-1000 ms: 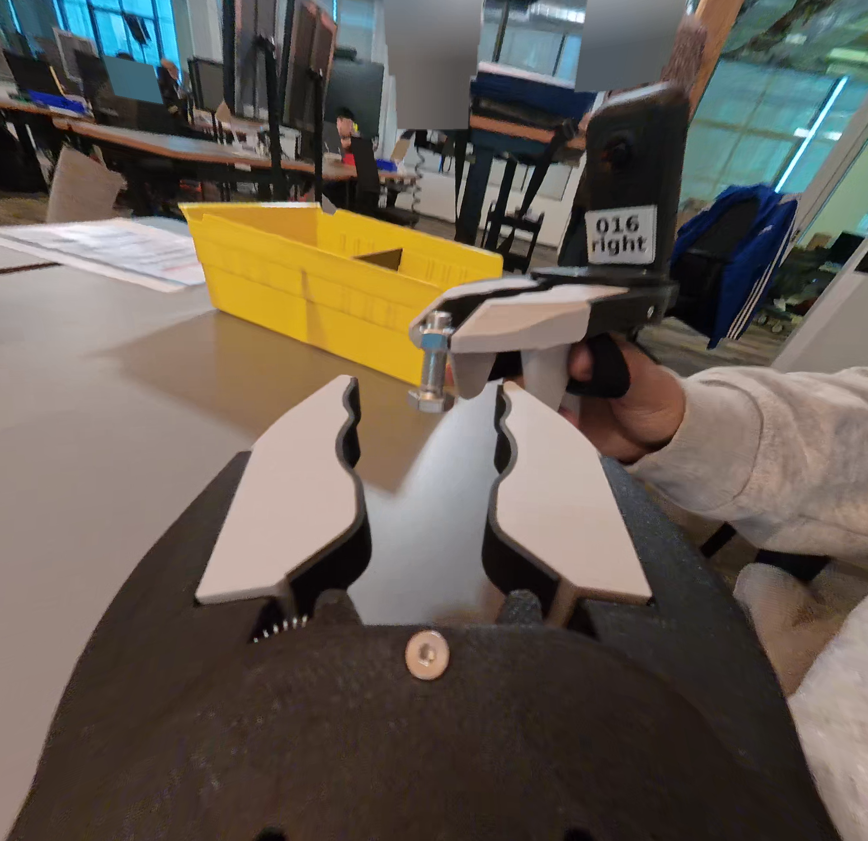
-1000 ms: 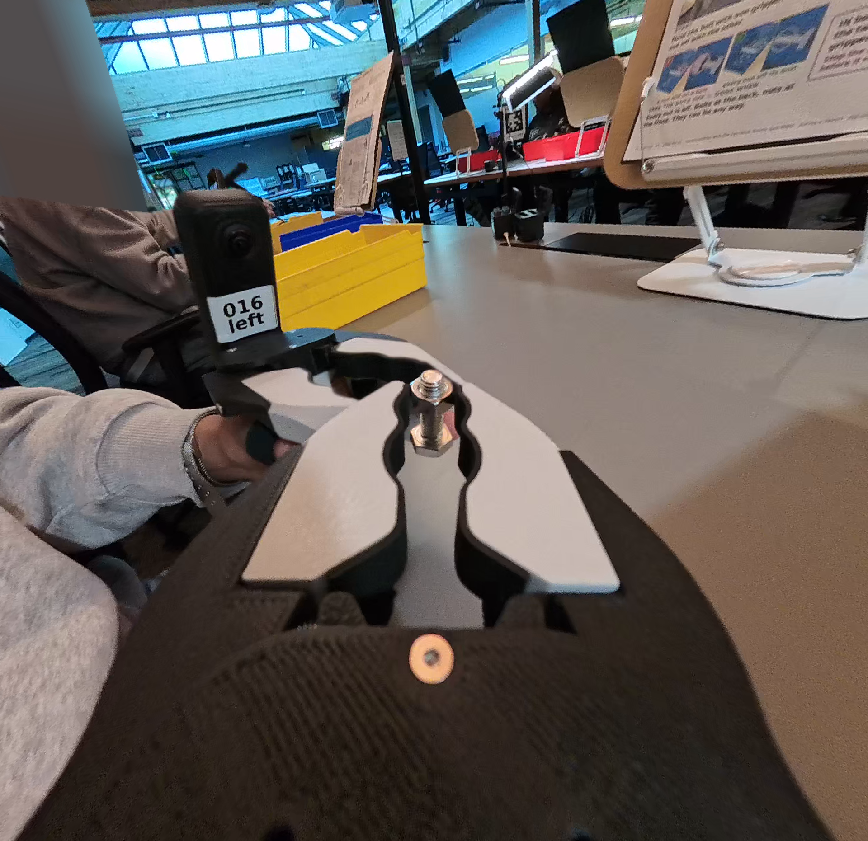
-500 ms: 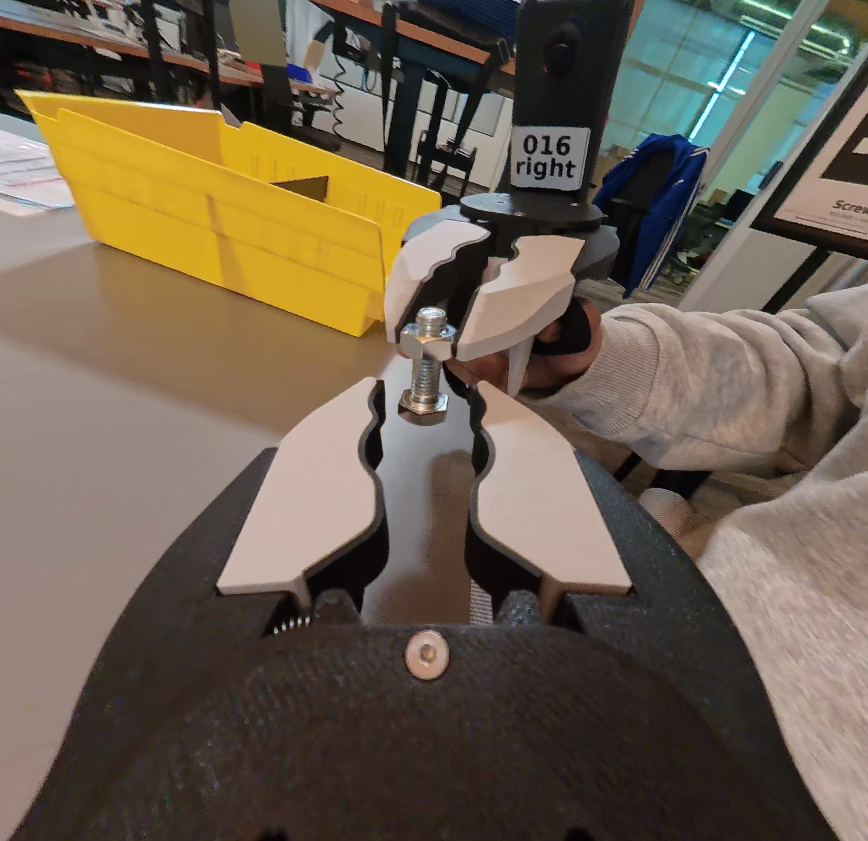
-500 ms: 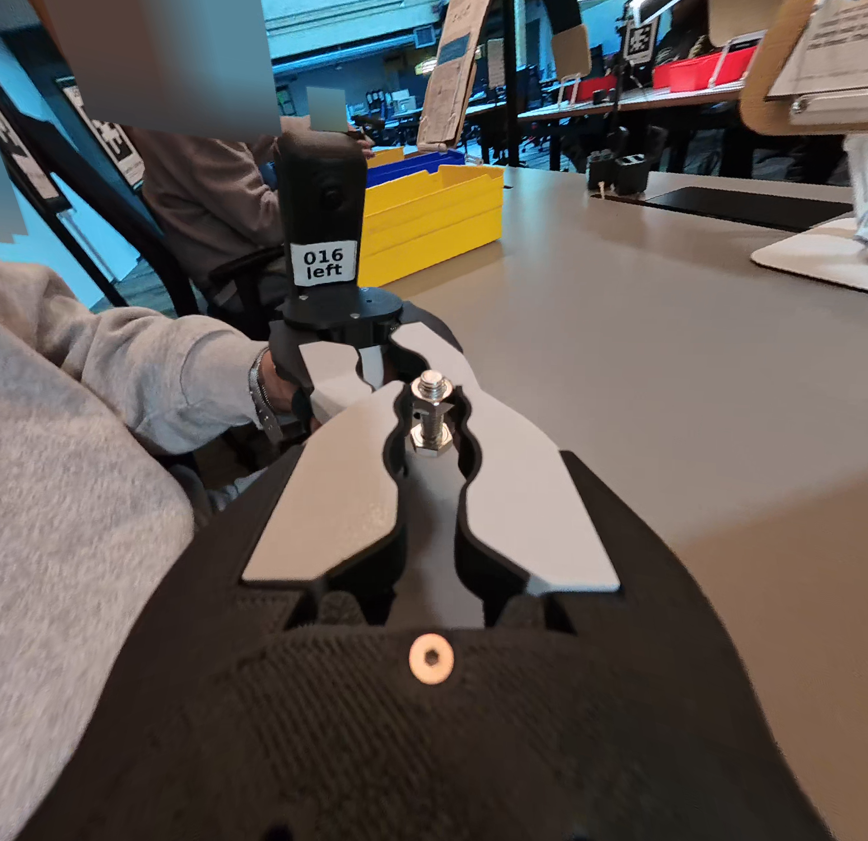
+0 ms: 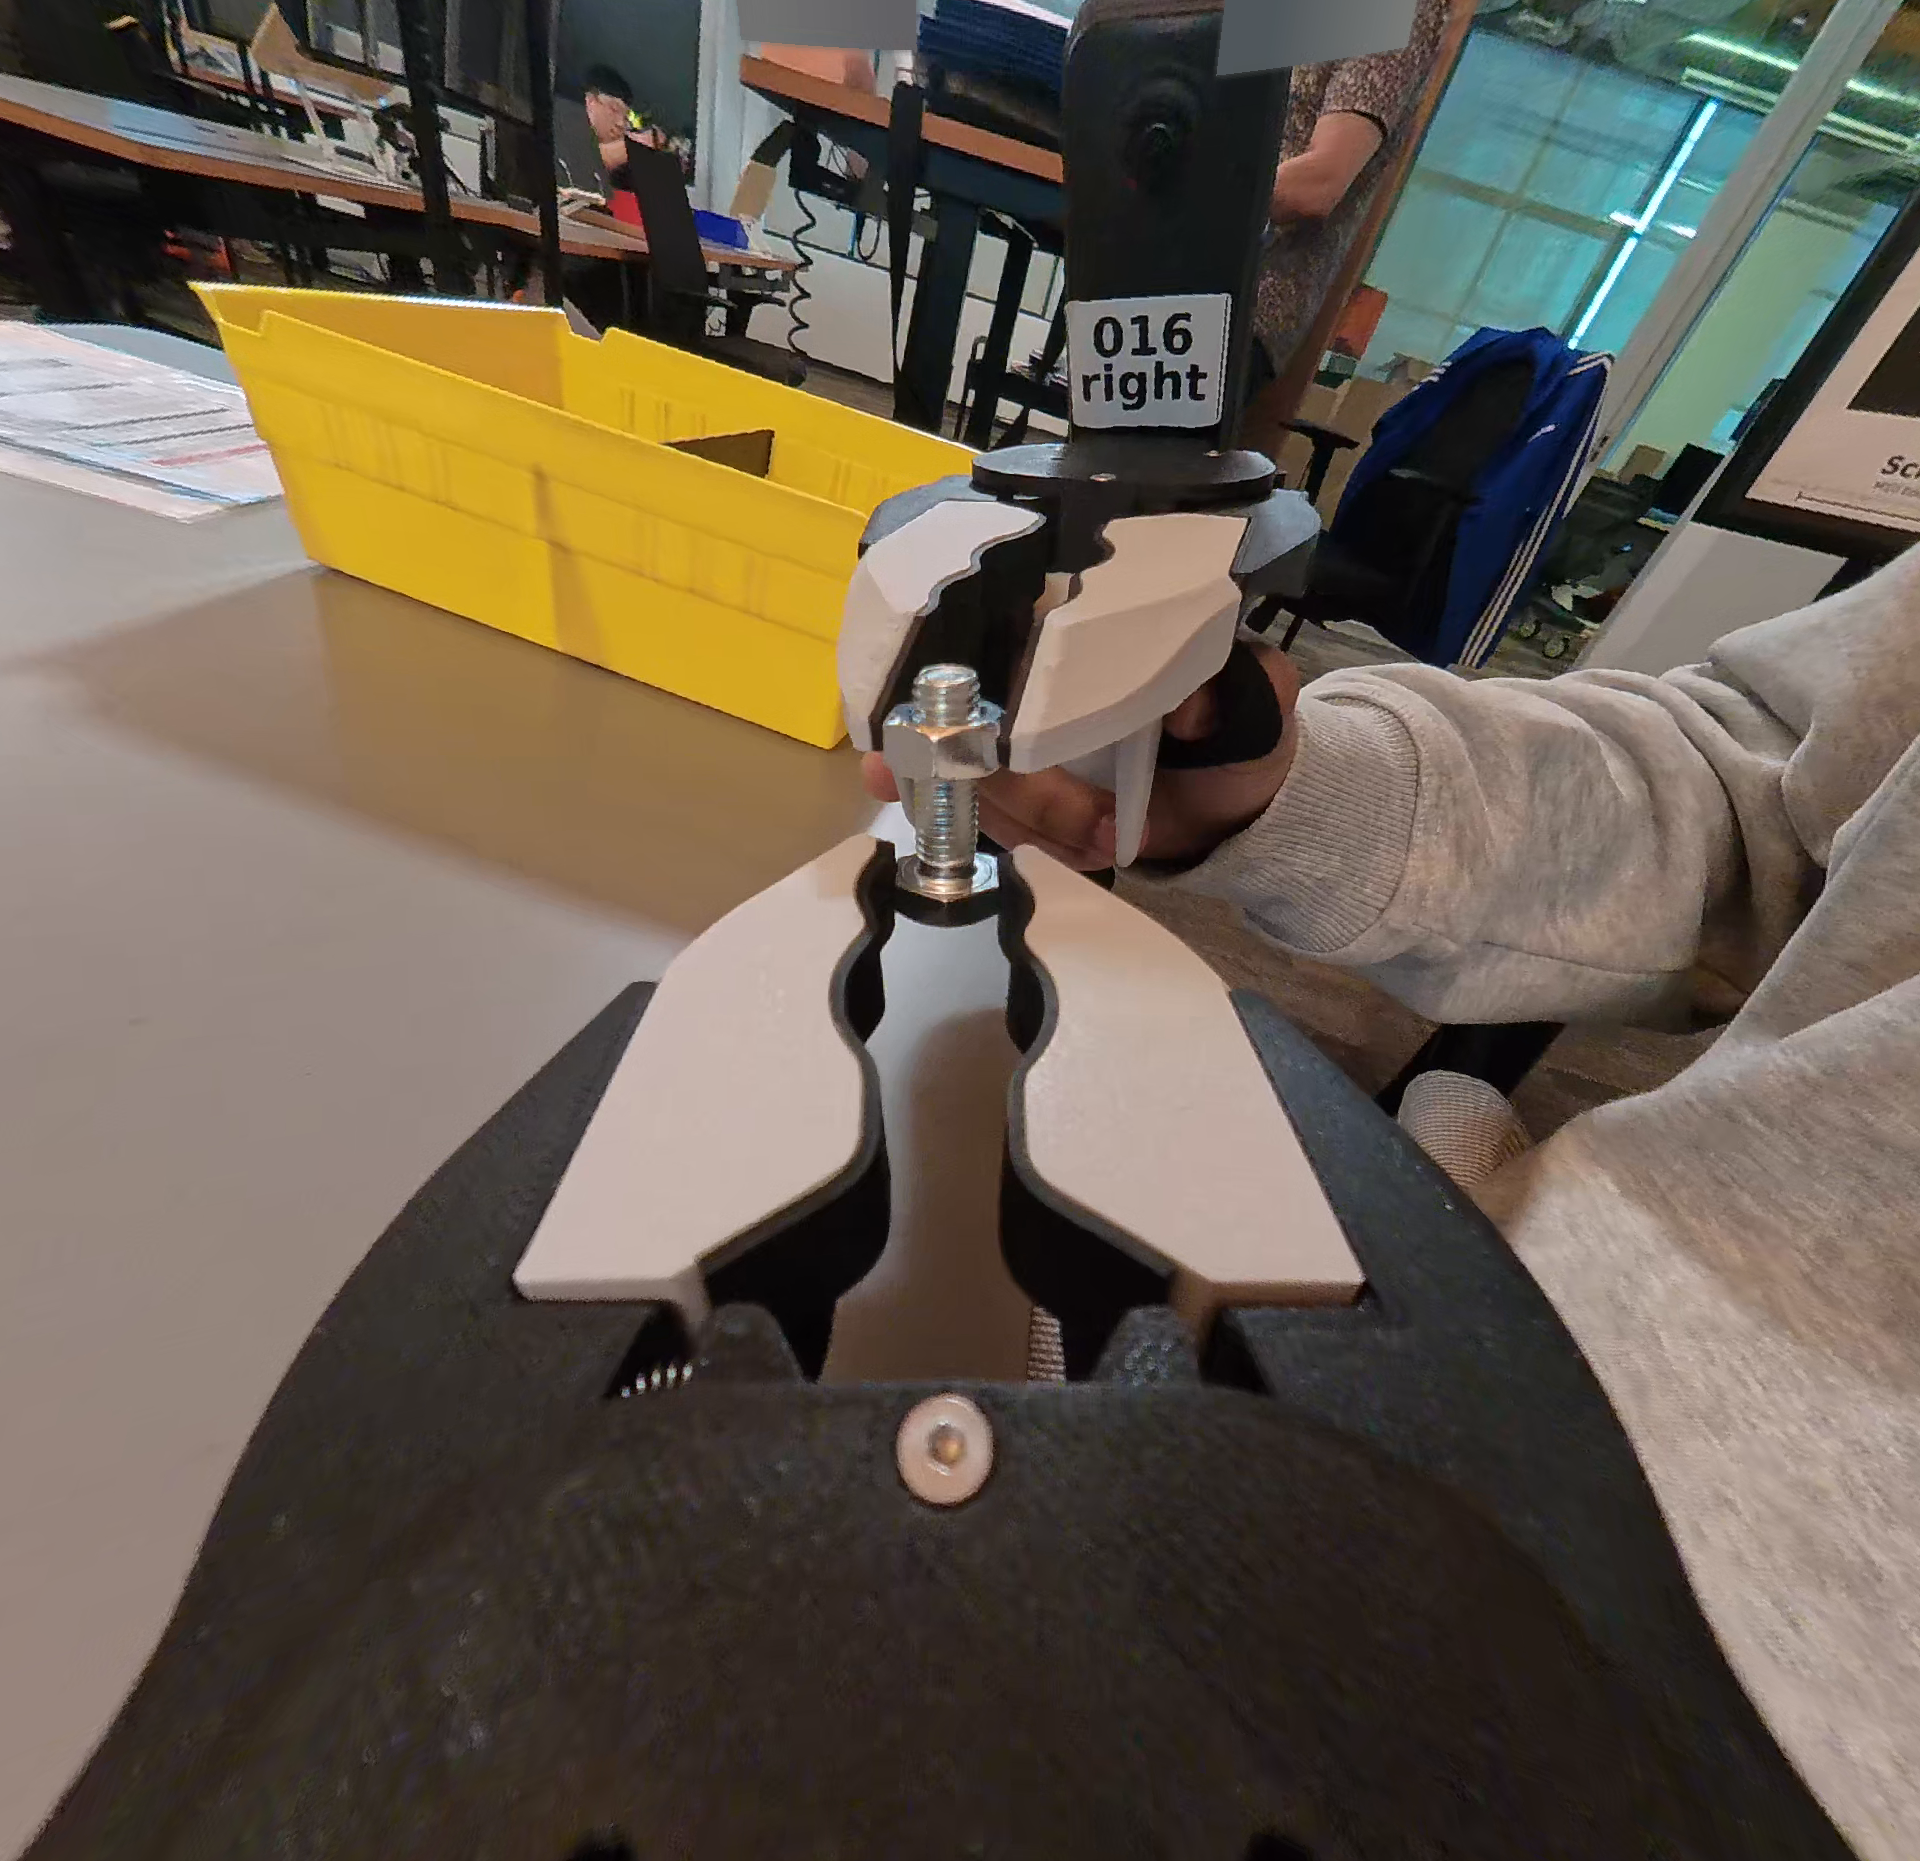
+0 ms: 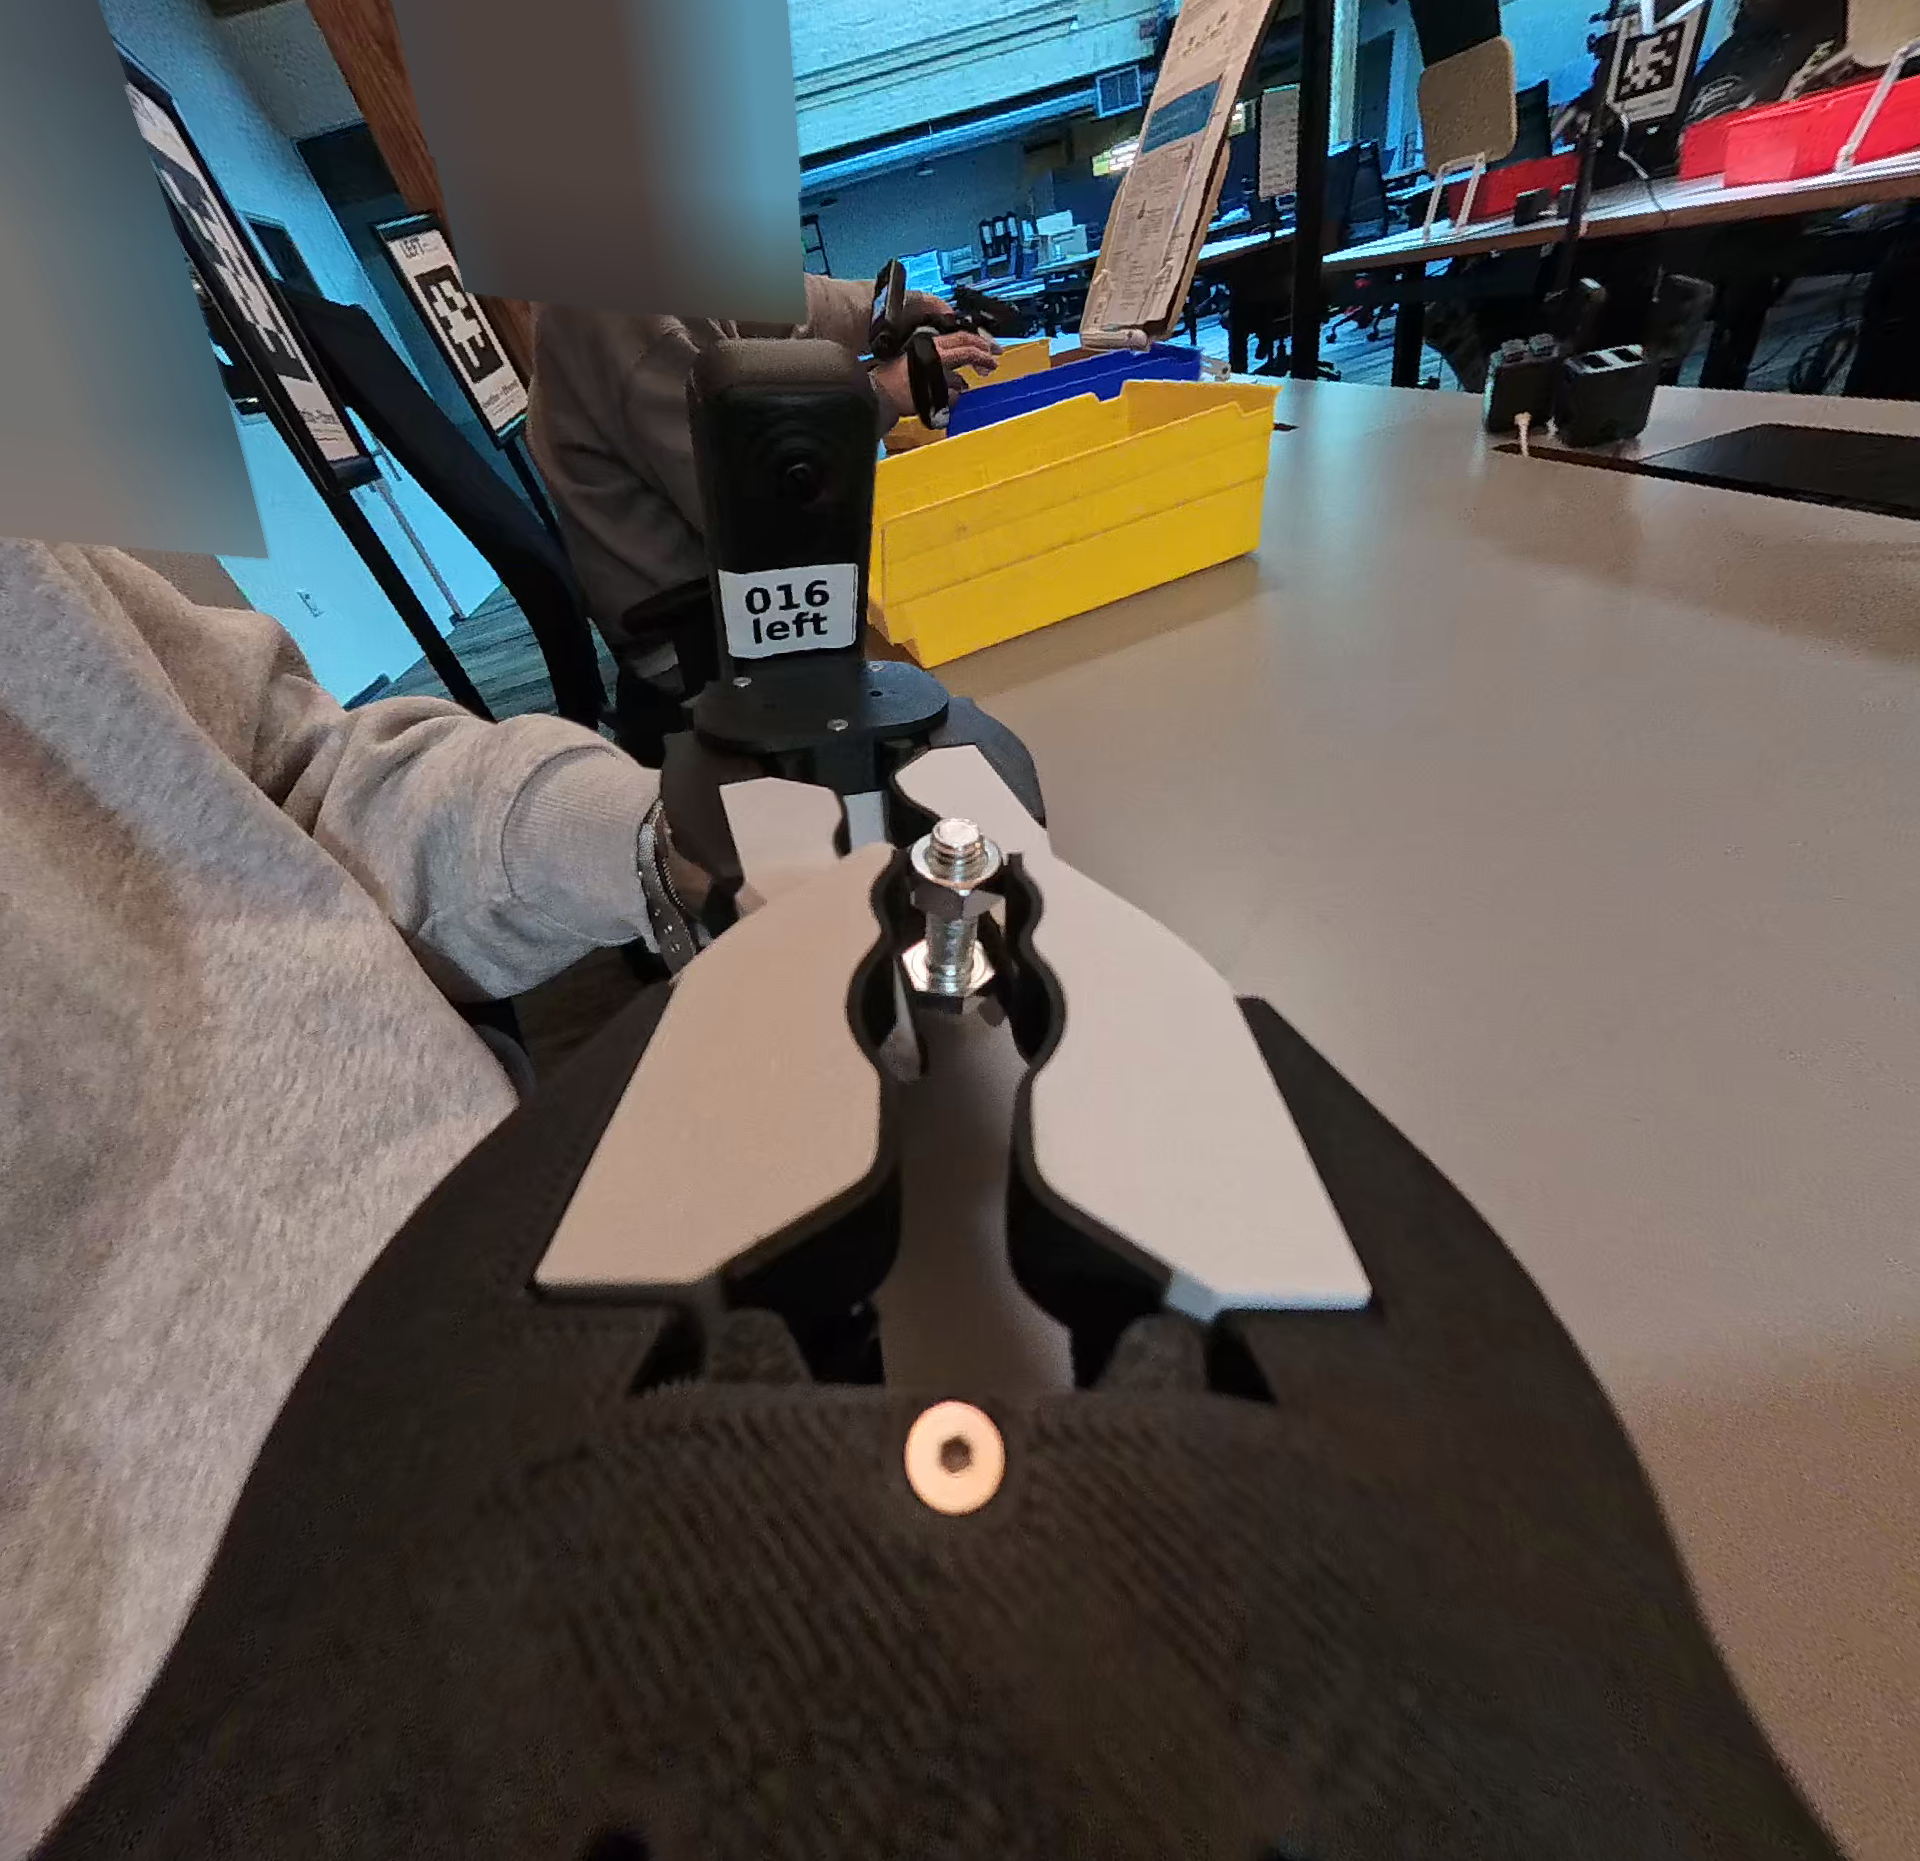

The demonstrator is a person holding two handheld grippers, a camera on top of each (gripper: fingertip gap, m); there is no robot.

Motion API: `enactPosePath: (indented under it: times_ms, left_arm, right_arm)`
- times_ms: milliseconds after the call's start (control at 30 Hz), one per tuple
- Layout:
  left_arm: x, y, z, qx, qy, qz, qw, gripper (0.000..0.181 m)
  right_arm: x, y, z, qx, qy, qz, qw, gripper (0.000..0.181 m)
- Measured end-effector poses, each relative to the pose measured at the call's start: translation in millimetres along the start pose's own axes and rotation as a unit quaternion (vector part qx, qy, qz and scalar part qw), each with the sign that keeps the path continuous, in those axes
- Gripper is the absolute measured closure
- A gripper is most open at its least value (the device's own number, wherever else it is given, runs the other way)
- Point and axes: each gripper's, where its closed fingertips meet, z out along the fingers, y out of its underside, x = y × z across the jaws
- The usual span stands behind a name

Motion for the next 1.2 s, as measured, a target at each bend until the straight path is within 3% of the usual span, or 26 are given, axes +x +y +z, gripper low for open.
enactPosePath:
  times_ms: [267, 433, 833, 967, 1200]
  left_arm:
    - [-6, -4, -2, 0.012, -0.029, 0.021, 0.999, 0.163]
    - [-13, -7, -2, 0.022, -0.047, 0.031, 0.998, 0.163]
    - [-3, -14, 17, 0.041, 0.003, 0.042, 0.998, 0.162]
    - [3, -13, 29, 0.035, 0.022, 0.049, 0.998, 0.162]
    - [9, -13, 45, 0.038, 0.046, 0.045, 0.997, 0.162]
  right_arm:
    - [3, -5, 1, 0.023, 0.016, -0.021, 0.999, 0.163]
    - [10, -15, -6, 0.058, 0.053, -0.038, 0.996, 0.149]
    - [18, -11, -26, 0.054, 0.111, -0.038, 0.992, 0.156]
    - [31, -9, -43, 0.054, 0.166, -0.031, 0.984, 0.165]
    - [23, -13, -63, 0.081, 0.174, -0.026, 0.981, 0.162]
